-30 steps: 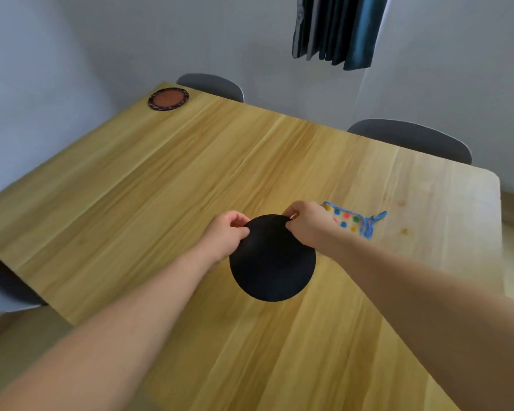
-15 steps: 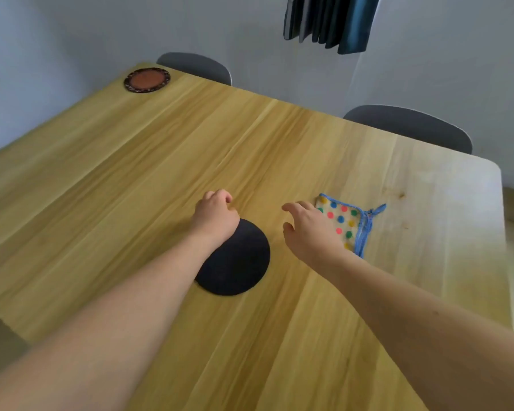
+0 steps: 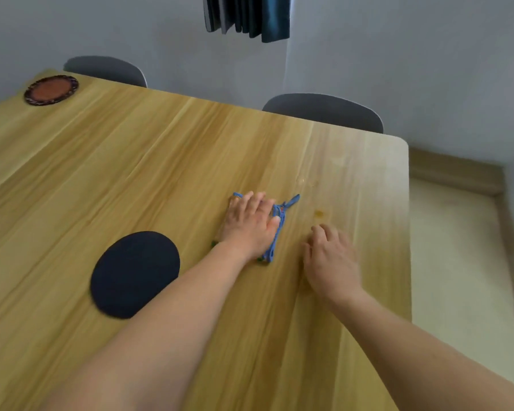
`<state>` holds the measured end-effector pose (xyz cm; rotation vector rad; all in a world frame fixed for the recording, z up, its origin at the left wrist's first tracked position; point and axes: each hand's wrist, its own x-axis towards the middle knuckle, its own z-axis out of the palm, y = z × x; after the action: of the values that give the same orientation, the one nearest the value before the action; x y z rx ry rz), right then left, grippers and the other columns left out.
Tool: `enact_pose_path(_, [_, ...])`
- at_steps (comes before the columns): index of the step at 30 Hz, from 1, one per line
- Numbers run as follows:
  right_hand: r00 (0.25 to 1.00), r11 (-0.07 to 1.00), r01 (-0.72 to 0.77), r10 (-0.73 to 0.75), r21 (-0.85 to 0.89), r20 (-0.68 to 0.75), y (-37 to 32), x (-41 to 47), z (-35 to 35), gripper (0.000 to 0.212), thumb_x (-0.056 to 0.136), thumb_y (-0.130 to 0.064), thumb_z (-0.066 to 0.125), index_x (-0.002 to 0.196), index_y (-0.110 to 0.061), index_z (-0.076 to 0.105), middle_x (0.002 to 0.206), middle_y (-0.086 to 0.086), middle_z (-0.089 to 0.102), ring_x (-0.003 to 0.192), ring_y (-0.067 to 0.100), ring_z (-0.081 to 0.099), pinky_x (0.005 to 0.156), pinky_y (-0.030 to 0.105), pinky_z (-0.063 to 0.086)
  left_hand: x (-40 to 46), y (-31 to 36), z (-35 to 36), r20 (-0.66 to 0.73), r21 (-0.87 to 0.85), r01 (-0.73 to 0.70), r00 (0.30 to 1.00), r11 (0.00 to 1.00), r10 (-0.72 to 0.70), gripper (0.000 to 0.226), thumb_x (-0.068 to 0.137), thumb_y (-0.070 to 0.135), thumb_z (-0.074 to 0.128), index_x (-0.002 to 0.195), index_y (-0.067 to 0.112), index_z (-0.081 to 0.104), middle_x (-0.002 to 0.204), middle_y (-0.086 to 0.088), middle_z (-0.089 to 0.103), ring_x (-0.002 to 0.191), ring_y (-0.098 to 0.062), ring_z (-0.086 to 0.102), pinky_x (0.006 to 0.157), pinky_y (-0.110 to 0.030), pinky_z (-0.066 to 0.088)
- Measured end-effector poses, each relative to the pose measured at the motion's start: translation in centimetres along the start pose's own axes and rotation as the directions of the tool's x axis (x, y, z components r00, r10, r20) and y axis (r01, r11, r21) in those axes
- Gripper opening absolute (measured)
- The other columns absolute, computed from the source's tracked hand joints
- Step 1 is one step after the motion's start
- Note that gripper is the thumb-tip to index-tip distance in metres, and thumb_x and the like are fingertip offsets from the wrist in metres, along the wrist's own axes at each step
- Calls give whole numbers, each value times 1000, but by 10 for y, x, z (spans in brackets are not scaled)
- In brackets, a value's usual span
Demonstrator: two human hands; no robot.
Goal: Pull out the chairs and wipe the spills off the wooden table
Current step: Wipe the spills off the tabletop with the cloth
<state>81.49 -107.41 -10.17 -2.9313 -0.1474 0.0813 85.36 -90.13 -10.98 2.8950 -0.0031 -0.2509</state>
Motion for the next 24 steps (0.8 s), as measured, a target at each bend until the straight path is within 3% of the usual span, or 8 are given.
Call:
enact_pose_path(2, [999, 999, 37, -37, -20, -15, 5, -10, 15, 34, 91, -31, 45, 109, -9, 63, 119, 11, 61, 107, 35, 57, 91, 44, 47, 1, 3, 15, 38, 73, 32, 999, 997, -35, 60, 102, 50, 23, 157, 29, 8, 165, 4, 4, 152, -19, -8, 121, -45, -6])
enact_pose_path(4, [998, 999, 48, -48, -6, -36, 8, -18, 27, 46, 91, -34, 39, 119, -7, 65, 126, 13, 61, 115, 35, 58, 100, 44, 42, 1, 3, 22, 21, 130, 35, 999, 991, -38, 62, 102, 51, 19, 157, 31, -1, 166, 6, -1, 151, -17, -14, 121, -46, -9])
enact_pose_path(8, [997, 999, 34, -31, 33, -76, 10, -19, 36, 52, 92, -36, 34, 126, -9, 63, 132, 12, 60, 124, 32, 55, 108, 40, 26, 2, 4, 22, 5, 155, 40, 999, 987, -41, 62, 102, 50, 18, 157, 33, -4, 166, 8, -3, 151, -16, -15, 120, -47, -11])
enact_pose_path(24, [985, 999, 41, -36, 31, -167, 10, -20, 41, 53, 93, -37, 33, 128, -9, 62, 135, 11, 57, 128, 30, 51, 109, 40, 24, -24, 3, 27, 17, 202, 29, 999, 979, -33, 60, 102, 49, 12, 155, 32, -11, 165, 8, -12, 150, -17, -20, 120, -49, -13])
